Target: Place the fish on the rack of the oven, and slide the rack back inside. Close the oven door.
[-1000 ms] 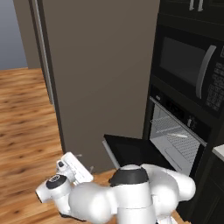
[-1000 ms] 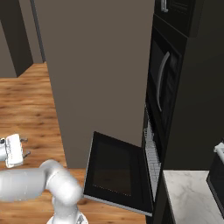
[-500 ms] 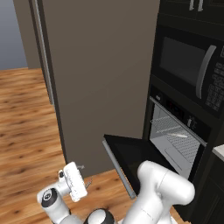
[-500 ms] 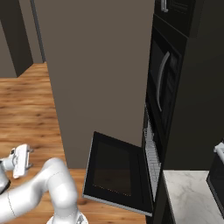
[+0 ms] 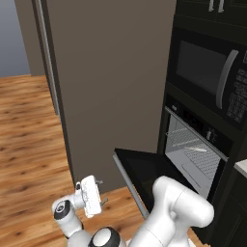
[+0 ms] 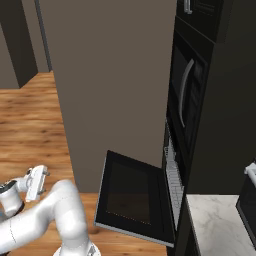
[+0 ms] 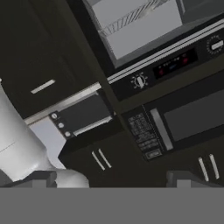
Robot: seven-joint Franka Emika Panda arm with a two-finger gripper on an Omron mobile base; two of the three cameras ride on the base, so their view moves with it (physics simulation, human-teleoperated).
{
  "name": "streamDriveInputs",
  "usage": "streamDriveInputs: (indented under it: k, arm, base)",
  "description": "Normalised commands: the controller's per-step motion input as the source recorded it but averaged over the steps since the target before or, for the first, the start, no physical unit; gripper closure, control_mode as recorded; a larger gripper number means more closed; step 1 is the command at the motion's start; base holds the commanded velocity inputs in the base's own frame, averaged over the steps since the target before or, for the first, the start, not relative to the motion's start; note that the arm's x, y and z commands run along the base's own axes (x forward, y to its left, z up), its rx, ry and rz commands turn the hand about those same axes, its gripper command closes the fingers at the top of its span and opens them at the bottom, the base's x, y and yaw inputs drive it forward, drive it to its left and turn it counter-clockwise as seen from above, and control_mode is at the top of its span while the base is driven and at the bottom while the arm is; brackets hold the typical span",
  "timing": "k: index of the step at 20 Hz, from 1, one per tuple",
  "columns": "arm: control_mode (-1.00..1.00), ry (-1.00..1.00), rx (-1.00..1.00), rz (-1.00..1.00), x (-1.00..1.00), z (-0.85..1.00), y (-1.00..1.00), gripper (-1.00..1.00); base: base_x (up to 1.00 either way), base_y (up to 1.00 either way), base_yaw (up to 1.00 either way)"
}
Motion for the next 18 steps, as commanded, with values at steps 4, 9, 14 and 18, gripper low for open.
streamDriveInputs:
  k: [4,9,14,18]
  arm:
    - [-1.00,0.00,0.01,0.09,-0.12,-0.03,-0.60,-1.00]
    - [-1.00,0.03,0.12,0.29,-0.25,-0.05,-0.57,-1.00]
    - [-1.00,0.14,0.10,0.27,0.05,-0.41,-0.36,-1.00]
    - [-1.00,0.11,0.07,0.13,0.32,-0.59,-0.03,-1.00]
  base:
    - [0.00,0.00,0.00]
    - [0.00,0.00,0.00]
    - [0.00,0.00,0.00]
    - [0.00,0.00,0.00]
